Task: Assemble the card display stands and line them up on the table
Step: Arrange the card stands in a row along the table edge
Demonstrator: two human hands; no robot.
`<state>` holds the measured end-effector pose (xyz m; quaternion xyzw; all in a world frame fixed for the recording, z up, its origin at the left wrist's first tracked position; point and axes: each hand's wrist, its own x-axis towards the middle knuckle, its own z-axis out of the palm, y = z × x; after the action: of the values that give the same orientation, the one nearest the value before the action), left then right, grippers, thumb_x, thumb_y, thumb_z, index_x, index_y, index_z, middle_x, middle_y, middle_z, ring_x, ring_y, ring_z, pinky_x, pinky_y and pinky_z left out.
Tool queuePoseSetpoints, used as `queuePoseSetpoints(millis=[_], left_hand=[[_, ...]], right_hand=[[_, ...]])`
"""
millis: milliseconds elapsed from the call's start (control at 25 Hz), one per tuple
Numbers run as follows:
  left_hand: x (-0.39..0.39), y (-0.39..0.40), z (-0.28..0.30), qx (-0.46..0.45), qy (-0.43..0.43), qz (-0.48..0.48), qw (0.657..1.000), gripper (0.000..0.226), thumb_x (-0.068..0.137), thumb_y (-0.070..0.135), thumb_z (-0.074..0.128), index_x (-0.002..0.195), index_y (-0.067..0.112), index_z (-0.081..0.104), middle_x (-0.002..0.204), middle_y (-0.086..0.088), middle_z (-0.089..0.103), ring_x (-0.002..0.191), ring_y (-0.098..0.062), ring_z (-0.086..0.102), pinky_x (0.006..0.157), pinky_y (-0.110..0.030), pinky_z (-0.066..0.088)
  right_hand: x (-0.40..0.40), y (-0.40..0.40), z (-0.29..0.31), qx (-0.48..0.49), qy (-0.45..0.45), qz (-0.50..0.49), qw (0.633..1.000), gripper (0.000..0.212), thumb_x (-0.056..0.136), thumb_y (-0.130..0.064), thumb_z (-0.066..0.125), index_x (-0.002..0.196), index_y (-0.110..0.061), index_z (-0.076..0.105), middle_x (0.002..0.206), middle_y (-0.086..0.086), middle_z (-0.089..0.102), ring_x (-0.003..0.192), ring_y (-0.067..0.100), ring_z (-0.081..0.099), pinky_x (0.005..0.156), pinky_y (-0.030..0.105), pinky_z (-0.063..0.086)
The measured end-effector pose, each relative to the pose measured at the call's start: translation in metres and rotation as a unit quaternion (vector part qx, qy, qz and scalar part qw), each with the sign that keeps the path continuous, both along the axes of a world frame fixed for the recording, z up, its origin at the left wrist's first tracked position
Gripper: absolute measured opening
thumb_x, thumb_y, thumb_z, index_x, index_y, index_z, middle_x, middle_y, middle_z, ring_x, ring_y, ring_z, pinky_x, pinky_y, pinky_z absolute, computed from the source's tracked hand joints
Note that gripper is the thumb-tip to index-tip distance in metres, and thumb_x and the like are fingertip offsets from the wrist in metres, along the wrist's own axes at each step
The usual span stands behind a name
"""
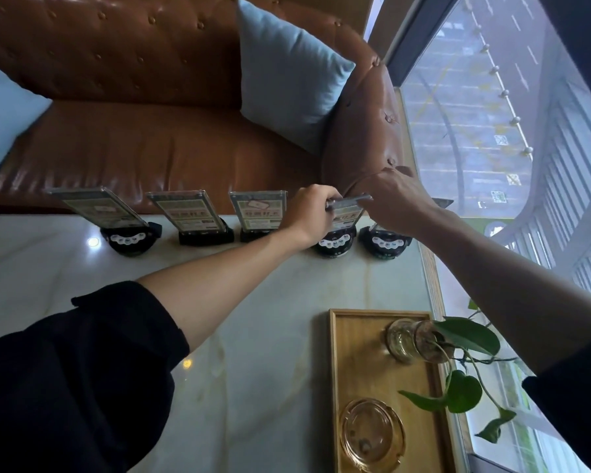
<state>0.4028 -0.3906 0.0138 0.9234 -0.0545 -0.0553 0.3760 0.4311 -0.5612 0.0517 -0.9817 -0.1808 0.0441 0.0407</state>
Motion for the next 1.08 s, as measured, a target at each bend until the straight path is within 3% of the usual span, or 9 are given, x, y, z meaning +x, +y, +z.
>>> queuePoseSetpoints(millis=[160, 240, 360, 520, 840, 1080], left_hand=[[0.011, -0.010, 0.003, 0.065, -0.003, -0.052, 0.997, 0.030, 0.080, 0.008, 0.065, 0.105, 0.023, 0.073, 0.099, -0.006, 0.077, 0.091, -0.030, 0.070, 0.072, -0.036, 0.056], [0.018, -0.017, 0.006, 0.098, -0.005, -0.078, 0.992, 0.028, 0.081, 0.011, 0.065, 0.104, 0.025, 0.072, 0.096, -0.006, 0.077, 0.089, -0.033, 0.069, 0.071, -0.037, 0.055], [0.025, -0.027, 0.008, 0.125, -0.016, -0.101, 0.987, 0.022, 0.083, 0.012, 0.063, 0.100, 0.022, 0.073, 0.094, -0.010, 0.076, 0.089, -0.038, 0.068, 0.073, -0.041, 0.055], [0.032, -0.032, 0.008, 0.110, -0.027, -0.097, 0.989, 0.024, 0.084, 0.010, 0.063, 0.101, 0.022, 0.075, 0.098, -0.007, 0.077, 0.094, -0.034, 0.068, 0.076, -0.037, 0.053], [0.042, -0.026, 0.004, 0.081, -0.029, -0.074, 0.994, 0.022, 0.086, 0.013, 0.068, 0.105, 0.023, 0.075, 0.101, -0.004, 0.077, 0.096, -0.028, 0.068, 0.074, -0.027, 0.044], [0.043, -0.027, 0.001, 0.068, -0.032, -0.070, 0.995, 0.022, 0.086, 0.014, 0.068, 0.105, 0.024, 0.075, 0.103, -0.003, 0.078, 0.098, -0.028, 0.069, 0.079, -0.031, 0.050]], right_hand=[[-0.004, -0.032, 0.003, 0.045, 0.031, -0.021, 0.998, 0.044, 0.081, -0.012, 0.061, 0.124, -0.023, 0.062, 0.116, 0.005, 0.068, 0.105, 0.029, 0.063, 0.089, 0.043, 0.049], [-0.001, -0.056, 0.002, -0.006, 0.057, -0.058, 0.997, 0.052, 0.079, -0.008, 0.059, 0.129, -0.018, 0.055, 0.118, 0.010, 0.065, 0.107, 0.032, 0.060, 0.090, 0.044, 0.044], [-0.005, -0.079, -0.006, -0.081, 0.082, -0.088, 0.989, 0.043, 0.079, -0.003, 0.054, 0.120, -0.014, 0.056, 0.103, 0.016, 0.068, 0.094, 0.036, 0.063, 0.082, 0.042, 0.042], [-0.004, -0.085, -0.010, -0.044, 0.031, -0.091, 0.994, 0.032, 0.088, 0.000, 0.051, 0.111, -0.014, 0.068, 0.097, 0.021, 0.069, 0.083, 0.040, 0.066, 0.064, 0.034, 0.043], [0.009, -0.084, -0.015, -0.024, 0.033, -0.115, 0.993, 0.033, 0.085, -0.001, 0.050, 0.110, -0.014, 0.068, 0.098, 0.022, 0.067, 0.075, 0.036, 0.056, 0.064, 0.034, 0.039], [0.013, -0.084, -0.015, -0.016, 0.041, -0.130, 0.991, 0.031, 0.084, -0.001, 0.051, 0.109, -0.011, 0.067, 0.099, 0.023, 0.065, 0.079, 0.040, 0.057, 0.064, 0.034, 0.039]])
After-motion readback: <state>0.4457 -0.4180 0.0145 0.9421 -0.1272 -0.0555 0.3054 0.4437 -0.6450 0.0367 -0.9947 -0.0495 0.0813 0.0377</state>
